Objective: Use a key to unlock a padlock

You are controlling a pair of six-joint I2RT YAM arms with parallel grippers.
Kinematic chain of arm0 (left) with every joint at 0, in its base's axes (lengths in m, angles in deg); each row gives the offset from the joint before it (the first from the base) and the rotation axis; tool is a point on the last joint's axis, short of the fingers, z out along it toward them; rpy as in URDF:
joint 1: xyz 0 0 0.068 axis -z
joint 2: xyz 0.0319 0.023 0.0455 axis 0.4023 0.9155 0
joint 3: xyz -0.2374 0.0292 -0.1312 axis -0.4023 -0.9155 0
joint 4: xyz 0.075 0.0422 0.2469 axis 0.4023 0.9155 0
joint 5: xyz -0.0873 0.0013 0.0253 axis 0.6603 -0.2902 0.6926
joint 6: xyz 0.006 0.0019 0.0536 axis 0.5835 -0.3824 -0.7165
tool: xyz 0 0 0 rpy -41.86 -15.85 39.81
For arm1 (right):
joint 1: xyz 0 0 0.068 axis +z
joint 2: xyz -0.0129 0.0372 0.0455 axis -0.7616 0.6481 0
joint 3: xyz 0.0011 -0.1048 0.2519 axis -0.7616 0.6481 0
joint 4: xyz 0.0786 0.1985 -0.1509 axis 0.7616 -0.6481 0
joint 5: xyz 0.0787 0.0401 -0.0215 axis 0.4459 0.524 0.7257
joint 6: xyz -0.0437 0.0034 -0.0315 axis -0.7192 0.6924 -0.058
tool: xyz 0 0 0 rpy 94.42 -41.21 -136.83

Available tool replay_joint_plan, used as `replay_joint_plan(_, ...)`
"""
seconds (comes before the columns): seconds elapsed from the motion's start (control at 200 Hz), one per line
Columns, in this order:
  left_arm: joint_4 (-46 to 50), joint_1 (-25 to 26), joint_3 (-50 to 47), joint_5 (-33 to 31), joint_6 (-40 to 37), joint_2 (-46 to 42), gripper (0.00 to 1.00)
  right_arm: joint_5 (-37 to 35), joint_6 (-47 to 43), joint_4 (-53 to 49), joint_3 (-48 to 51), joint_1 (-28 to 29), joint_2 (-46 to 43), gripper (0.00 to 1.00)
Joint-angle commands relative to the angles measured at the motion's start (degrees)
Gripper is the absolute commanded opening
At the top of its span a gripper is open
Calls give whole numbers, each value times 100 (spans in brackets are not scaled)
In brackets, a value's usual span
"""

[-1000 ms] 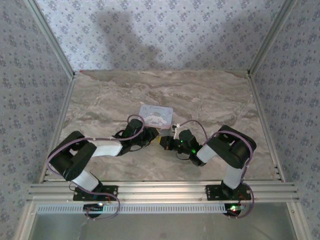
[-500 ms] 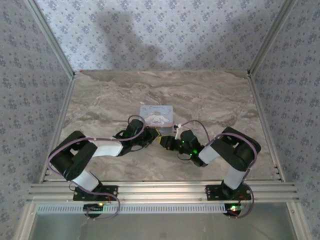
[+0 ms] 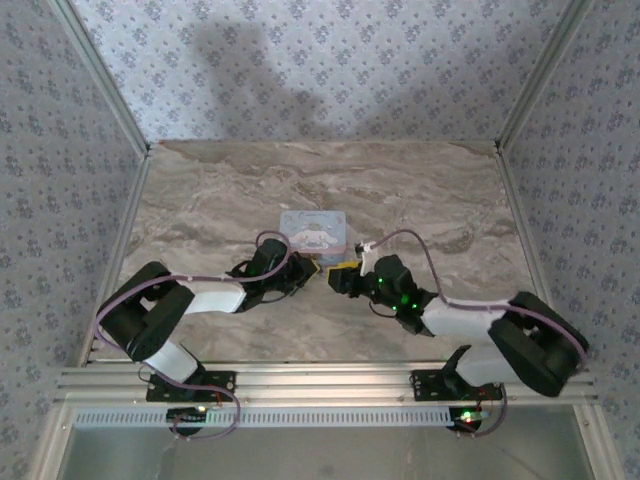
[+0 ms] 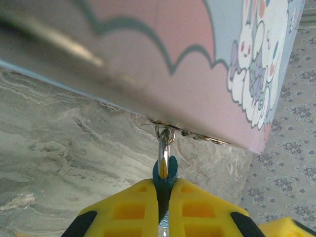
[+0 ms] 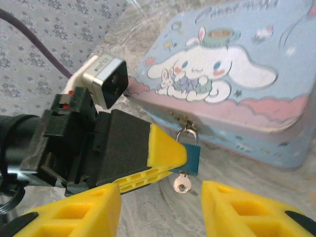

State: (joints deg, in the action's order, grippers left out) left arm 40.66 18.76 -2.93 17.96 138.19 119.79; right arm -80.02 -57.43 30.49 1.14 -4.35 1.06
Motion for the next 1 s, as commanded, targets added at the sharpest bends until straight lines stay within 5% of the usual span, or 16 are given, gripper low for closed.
replay_joint_plan(0.0, -21, 48, 65, 86, 168, -148, 4, -550, -1409, -1412, -322, 0, -655, 53)
replay_joint_plan(0.25, 109, 66, 132, 103, 402, -173, 0, -1086, -2982, -1876, -334, -41, -1922, 74)
replay_joint_plan(0.495, 416, 94, 244, 59, 702, -266, 0, -328, -5126, -1115, 248, 153, -2359, 84)
replay_joint_plan(0.749, 492, 96, 211, 4, 1063, -402, 0, -1299, -6712, -905, 445, 916, -1878, 86)
replay_joint_plan(0.994, 583, 102, 202, -25, 1104, -609, 0, -1825, -6765, 348, 592, 1255, -653, 84)
